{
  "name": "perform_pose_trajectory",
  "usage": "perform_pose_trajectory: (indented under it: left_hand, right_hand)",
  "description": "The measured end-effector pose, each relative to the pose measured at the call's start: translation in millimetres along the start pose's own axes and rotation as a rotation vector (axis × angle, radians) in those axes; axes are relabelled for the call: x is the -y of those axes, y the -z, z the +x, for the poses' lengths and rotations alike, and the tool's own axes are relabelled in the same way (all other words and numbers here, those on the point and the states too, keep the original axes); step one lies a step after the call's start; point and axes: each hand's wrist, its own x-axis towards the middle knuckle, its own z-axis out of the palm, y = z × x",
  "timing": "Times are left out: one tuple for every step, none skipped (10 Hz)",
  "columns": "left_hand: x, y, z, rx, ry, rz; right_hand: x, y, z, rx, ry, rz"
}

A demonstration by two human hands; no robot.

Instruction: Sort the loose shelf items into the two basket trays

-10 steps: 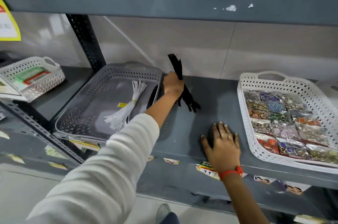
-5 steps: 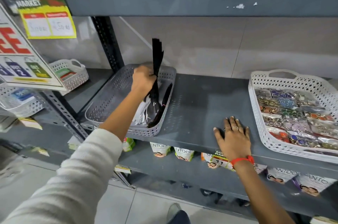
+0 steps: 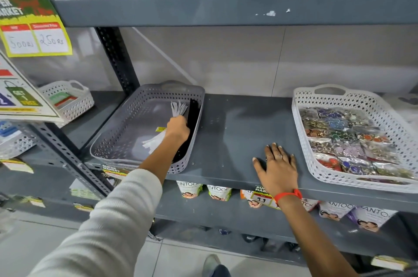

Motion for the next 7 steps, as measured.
perform_pose_trajectory:
  left_hand:
    - [4,4,-6,-0.003,0.045,-0.043]
    - [2,6,-16,-0.053,0.016,0.017]
    - [-6,6,-30,-0.155,-0.078,0.108]
    - [-23,3,-46,-0.301,-0.249,0.108]
    - [-39,-5,-59,-0.358,-0.4,0.117]
    - [-51,-12,-70,-0.338,-0.453,0.148]
    - [-55,-20,-90,-0.336,-0.492,0.137]
  right_hand:
    - [0,1,1,0.01,-0.004,-0.002]
    - [-1,2,2,0.019,-0.006,0.004]
    - [1,2,-1,0.043,-0.002,0.002]
    - [1,5,-1,0.086,-0.001,-0.009]
    - [3,14,-1,0.132,0.0,0.022]
    - [4,26,-1,0.112,0.002,0.056]
    - [8,42,-8,0.027,0.003,0.081]
